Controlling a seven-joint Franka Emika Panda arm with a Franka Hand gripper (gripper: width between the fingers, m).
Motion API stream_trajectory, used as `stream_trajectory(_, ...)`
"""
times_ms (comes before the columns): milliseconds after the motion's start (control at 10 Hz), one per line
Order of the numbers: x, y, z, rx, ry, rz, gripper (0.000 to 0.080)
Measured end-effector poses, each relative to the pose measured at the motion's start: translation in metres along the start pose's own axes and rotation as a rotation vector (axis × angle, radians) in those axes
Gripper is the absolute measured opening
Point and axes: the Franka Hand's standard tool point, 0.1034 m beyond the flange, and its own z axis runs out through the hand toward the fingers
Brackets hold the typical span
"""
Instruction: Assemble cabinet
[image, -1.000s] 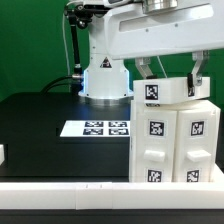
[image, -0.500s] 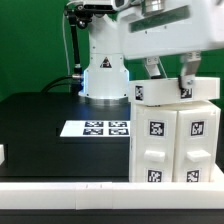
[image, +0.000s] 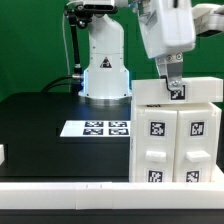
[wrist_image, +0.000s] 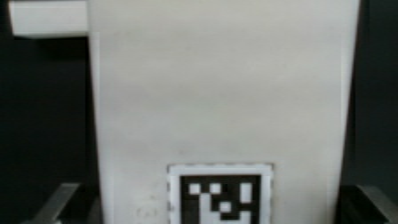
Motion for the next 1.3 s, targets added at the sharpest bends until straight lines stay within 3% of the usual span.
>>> stream_trajectory(200,0.000,-0.001,0.000,0.004,-0.056,0.303,0.0553)
stream_trajectory(400,0.000,-0.001,0.001,0.003,-0.061,0.393,0.0553)
stream_trajectory(600,0.000,0.000,0.002,0.002,-0.060,0.375,0.0553)
stream_trajectory(700,0.000,0.000,0.002,0.001,-0.059,0.371,0.0628)
stream_trajectory(800,0.000,0.000,0.002,0.000,-0.059,0.367,0.0628)
stream_trajectory(1000,-0.011,-0.002,-0.010,-0.039,-0.080,0.264,0.0649)
stream_trajectory(1100,-0.015,-0.008,-0.020,-0.025,-0.092,0.214,0.0649)
stream_trajectory(1300,-0.015,-0.008,-0.020,-0.024,-0.095,0.081,0.0649)
